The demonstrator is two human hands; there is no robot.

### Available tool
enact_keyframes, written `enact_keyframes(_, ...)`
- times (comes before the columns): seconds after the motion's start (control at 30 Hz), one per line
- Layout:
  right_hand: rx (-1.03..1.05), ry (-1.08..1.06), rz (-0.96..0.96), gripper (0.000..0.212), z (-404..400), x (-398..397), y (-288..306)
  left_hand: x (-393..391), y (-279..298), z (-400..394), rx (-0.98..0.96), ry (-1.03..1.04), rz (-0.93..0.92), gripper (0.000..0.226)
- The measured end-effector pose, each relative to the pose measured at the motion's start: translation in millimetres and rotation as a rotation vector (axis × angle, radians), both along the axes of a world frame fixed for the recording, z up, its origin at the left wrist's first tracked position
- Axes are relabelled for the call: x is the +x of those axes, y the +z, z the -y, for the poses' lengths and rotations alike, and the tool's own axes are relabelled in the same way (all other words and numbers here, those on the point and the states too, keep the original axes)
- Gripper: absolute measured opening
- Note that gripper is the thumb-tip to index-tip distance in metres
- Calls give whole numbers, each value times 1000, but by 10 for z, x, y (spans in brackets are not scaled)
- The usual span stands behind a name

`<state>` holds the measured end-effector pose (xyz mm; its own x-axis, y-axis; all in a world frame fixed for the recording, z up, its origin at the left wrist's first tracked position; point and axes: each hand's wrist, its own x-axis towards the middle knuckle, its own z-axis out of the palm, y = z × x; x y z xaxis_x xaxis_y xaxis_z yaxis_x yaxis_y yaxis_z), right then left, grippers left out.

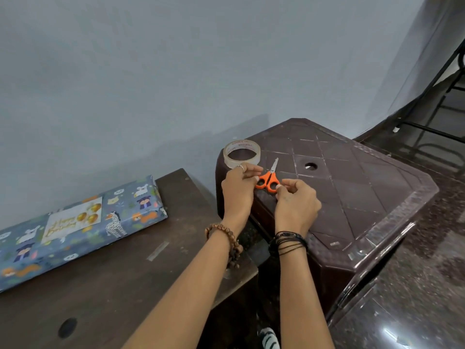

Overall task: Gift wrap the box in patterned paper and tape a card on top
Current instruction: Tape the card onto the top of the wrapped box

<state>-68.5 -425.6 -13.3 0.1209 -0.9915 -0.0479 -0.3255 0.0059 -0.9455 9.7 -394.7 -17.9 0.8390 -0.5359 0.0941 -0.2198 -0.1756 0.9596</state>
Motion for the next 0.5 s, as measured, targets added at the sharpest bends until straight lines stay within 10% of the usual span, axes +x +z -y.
enact_keyframes(0.2,-30,203,125,12,-424,-63,76,-136,-1,-788,-95,158,-147,27)
enact_keyframes(0.5,-18,703,-380,22,-811,-332,-144,-585,-390,-1670,527,-72,273,32)
